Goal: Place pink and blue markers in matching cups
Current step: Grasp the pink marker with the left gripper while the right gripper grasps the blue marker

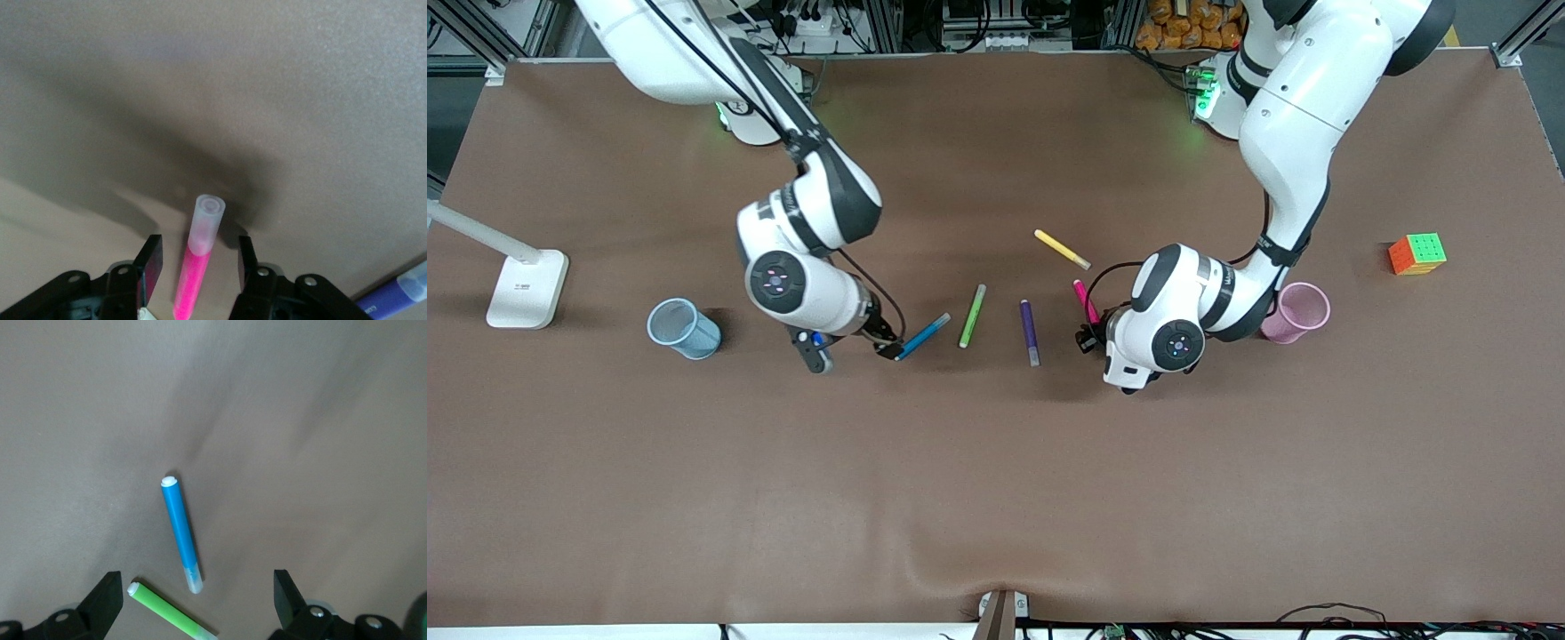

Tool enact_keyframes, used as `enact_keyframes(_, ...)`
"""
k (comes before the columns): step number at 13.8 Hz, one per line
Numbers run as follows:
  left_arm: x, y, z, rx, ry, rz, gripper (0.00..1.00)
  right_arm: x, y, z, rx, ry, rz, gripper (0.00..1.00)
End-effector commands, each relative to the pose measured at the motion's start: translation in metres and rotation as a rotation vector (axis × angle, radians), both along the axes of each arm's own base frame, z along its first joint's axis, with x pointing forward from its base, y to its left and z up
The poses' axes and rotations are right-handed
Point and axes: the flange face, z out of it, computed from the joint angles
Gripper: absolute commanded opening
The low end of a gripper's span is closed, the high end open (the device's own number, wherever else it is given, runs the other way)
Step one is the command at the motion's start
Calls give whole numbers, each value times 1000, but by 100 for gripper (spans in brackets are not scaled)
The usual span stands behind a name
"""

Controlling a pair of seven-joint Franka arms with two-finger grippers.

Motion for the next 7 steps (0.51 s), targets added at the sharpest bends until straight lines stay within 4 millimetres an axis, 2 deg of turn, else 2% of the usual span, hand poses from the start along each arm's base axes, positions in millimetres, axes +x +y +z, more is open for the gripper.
enact_keyframes(1, 5, -1, 0, -18, 2, 16, 35, -1, 10, -21, 8, -10, -48, 100)
enact_keyframes(3, 4, -1, -1, -14, 4, 26, 10, -1, 21, -48, 8, -36, -114, 100)
enact_keyframes(4, 6, 1, 1, -8, 1, 35, 2, -2, 26, -57, 12, -41, -117, 100)
enact_keyframes(7, 17, 15, 13, -7, -20, 61, 0, -11, 42, -68, 20, -47, -106, 100)
